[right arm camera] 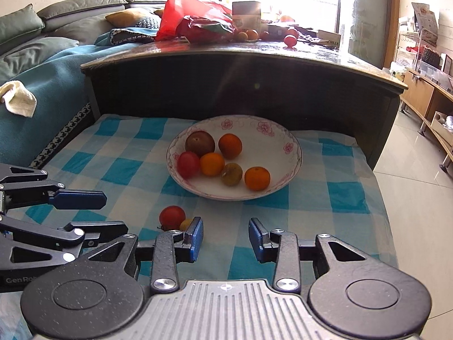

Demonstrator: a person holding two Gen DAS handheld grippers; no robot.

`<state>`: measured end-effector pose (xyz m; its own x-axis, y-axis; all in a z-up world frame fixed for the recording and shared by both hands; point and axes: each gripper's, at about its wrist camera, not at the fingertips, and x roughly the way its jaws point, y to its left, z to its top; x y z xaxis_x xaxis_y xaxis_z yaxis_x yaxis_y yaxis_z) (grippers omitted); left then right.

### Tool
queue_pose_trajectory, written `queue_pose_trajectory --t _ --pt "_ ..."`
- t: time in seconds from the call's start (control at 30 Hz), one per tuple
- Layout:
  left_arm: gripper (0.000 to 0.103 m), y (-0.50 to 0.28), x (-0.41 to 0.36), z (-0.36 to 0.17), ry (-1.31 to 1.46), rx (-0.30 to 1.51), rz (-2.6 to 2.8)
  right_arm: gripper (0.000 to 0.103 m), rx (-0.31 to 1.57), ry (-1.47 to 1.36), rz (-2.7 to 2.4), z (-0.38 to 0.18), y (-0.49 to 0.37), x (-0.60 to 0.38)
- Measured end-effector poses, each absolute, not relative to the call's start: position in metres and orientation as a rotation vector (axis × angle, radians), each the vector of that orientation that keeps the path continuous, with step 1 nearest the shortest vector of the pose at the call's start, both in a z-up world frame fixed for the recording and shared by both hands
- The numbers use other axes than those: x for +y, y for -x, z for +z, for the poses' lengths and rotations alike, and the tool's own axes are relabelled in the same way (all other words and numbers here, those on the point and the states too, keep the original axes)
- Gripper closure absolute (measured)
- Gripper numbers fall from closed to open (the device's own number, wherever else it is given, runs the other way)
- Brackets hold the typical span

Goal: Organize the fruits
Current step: 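Withdraw both tools from the plate toward the last tomato and kiwi, then grasp the red tomato with the left tool while the right tool grasps the brown kiwi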

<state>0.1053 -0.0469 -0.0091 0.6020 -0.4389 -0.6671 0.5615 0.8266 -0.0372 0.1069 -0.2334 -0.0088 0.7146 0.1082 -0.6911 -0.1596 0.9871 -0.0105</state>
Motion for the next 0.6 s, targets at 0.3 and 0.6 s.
queue_pose_trajectory --t 0.3,0.6 --pt "0.057 -0.115 -0.039 -0.024 -0.135 0.763 -0.591 0.073 0.808 0.072 0.216 -0.033 -0.124 -0.225" --pt "0.057 -0.12 -0.036 -0.027 -0.114 0.773 -0.599 0.07 0.828 0.082 0.299 -0.045 -0.137 -0.211"
